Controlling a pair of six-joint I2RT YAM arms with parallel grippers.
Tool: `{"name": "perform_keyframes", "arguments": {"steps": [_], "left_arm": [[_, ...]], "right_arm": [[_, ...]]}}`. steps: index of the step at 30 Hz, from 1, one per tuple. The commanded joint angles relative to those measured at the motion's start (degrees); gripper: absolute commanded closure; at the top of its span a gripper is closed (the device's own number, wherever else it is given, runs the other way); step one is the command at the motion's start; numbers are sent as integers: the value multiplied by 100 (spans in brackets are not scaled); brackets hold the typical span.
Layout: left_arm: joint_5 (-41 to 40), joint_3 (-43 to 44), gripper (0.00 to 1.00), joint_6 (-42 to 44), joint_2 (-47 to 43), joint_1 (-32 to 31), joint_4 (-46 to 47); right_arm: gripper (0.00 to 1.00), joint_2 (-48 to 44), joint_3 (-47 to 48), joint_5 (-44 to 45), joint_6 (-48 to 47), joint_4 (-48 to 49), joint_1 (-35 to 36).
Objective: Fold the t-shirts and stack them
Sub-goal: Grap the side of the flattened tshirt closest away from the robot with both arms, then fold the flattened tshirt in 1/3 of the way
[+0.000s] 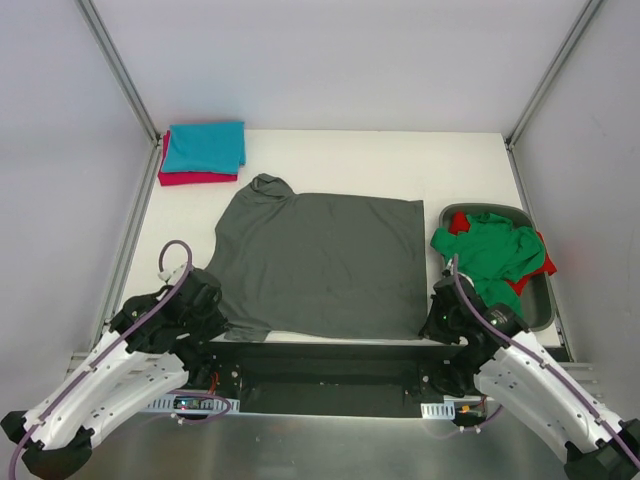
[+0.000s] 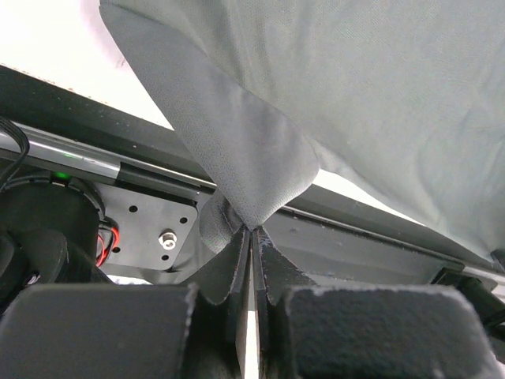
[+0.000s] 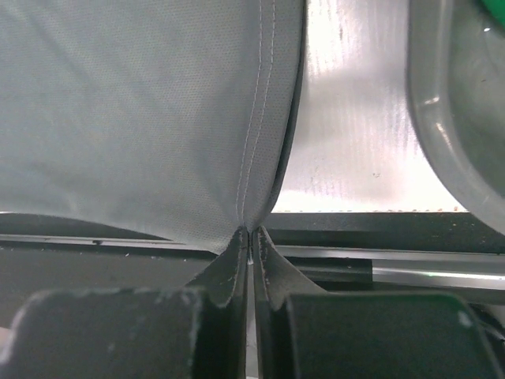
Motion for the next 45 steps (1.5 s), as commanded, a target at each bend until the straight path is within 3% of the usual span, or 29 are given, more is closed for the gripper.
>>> {"name": "perform_keyframes", "arguments": {"steps": [1, 8, 15, 30, 45], "left_arm": [[-397, 185, 100, 185, 308, -55, 223], [-1037, 422, 100, 599, 1107, -47, 1251], [-1899, 1107, 100, 1073, 2065, 85, 1621], [-1293, 1749, 100, 2884, 3665, 1315, 3045], [-1065, 2127, 100, 3306, 4852, 1781, 3704]], "right_arm": [[99, 318, 337, 519, -103, -81, 30], [99, 1012, 978, 1328, -420, 262, 4], [99, 1408, 1366, 1698, -815, 569, -241], [99, 2489, 1761, 943, -1633, 1677, -1164], [99, 3631, 2069, 626, -1818, 2248, -1683]]}}
